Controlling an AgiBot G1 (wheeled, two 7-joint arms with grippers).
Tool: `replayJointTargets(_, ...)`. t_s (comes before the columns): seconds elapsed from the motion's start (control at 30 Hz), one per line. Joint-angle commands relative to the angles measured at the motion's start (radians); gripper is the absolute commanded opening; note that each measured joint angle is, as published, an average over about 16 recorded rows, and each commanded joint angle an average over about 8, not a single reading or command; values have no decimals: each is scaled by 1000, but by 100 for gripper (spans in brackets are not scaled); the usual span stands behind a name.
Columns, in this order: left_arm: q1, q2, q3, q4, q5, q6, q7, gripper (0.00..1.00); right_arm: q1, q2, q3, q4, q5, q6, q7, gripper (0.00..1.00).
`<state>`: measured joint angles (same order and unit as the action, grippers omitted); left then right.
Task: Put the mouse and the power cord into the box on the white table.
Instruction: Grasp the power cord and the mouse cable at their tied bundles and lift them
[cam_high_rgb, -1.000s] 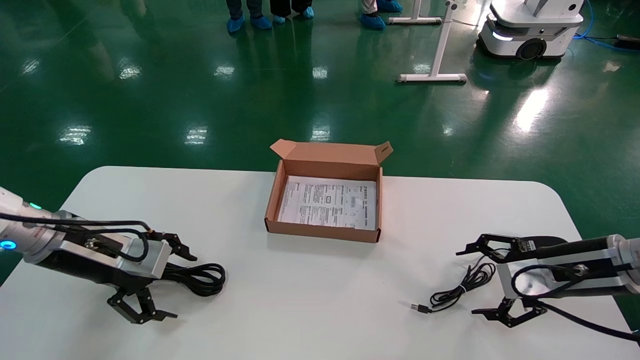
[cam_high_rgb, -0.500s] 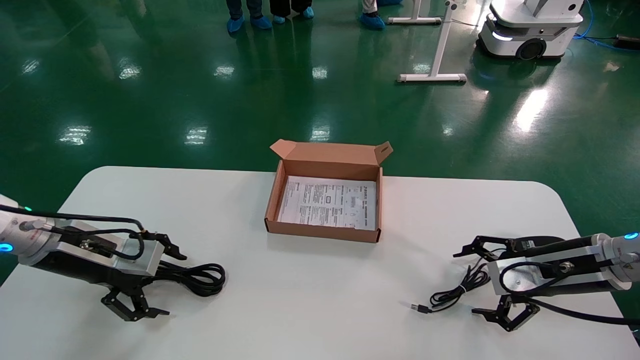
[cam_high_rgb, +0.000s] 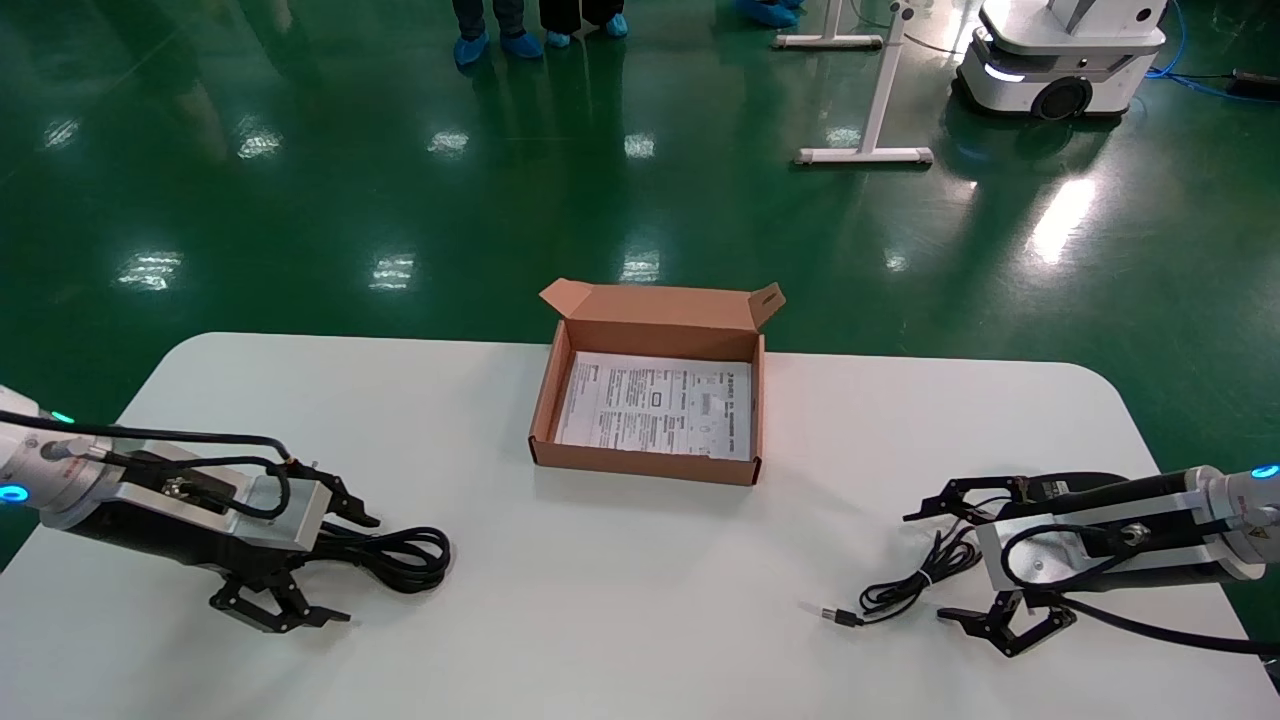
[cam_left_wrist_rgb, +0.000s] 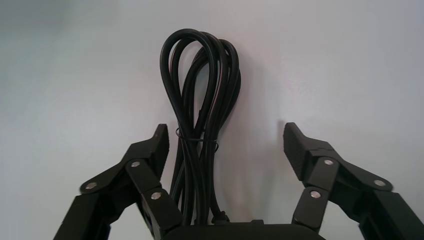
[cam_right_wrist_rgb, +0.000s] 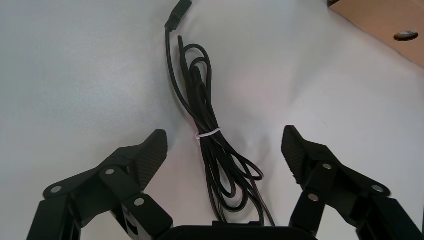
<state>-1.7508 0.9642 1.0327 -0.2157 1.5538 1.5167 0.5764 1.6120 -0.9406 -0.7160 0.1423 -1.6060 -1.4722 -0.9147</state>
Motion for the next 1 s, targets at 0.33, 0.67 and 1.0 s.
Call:
replayJointTargets(0.33, 2, -2, -2, -10, -3, 0, -4, 0, -3, 3, 2, 8, 4, -2, 0, 0)
replayJointTargets(0.67, 3, -3, -3, -13, -5, 0, -5, 0, -4, 4, 3, 11, 6, -3, 0, 0)
replayJointTargets(1.0, -2, -7, -8, -13, -14, 10, -8, 0, -4, 5, 4, 12, 7, -3, 0, 0)
